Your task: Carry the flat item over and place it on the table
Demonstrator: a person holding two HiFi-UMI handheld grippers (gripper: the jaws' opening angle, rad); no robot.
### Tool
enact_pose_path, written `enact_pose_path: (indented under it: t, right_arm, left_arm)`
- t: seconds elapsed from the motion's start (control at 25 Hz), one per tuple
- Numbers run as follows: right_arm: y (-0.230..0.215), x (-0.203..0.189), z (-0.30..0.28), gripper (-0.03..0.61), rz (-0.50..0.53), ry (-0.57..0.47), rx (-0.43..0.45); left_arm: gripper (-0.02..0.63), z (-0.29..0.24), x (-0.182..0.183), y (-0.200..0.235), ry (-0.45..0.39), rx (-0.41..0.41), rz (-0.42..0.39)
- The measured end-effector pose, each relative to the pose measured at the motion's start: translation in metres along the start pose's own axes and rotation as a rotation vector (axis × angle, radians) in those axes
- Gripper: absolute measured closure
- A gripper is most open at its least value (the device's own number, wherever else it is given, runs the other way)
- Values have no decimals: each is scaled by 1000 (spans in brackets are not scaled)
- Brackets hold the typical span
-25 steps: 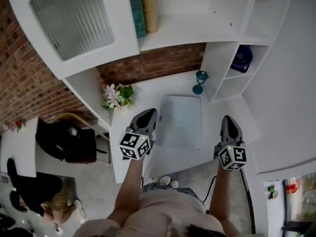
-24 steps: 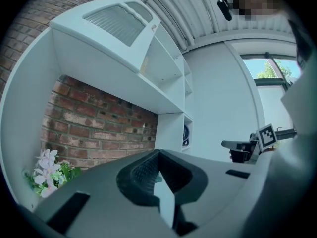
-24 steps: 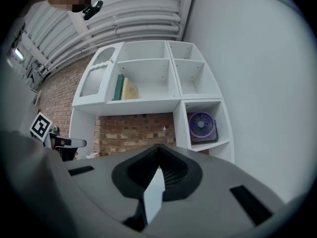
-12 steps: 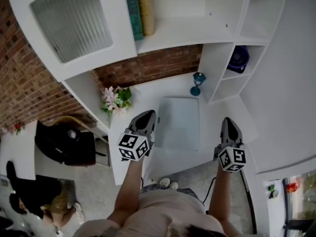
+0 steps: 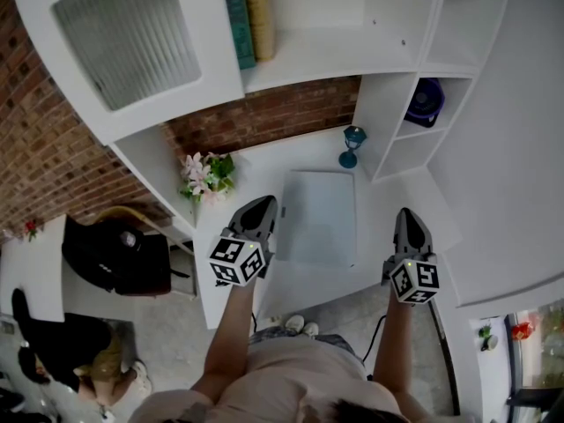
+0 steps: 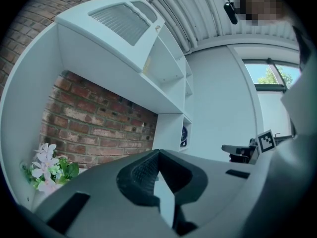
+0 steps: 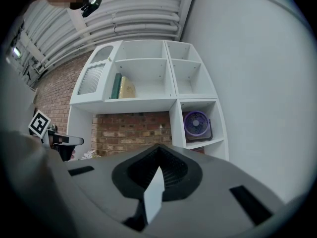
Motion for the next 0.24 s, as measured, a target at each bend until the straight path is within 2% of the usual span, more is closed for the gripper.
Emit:
enact_pose_path:
  t: [0.24]
  right_arm:
    - [4, -4, -1, 563, 0, 9, -1]
  left_arm:
    - [586, 1, -3, 4, 7, -4, 4]
Point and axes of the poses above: the fingertips, and each gripper's own axes: z backward along the fingers, y to its left, x out of its top, the point moved 1 cm from there along z, backward along the fingers, and after that the axes turned 14 degrees about y, right-handed, at the moved point
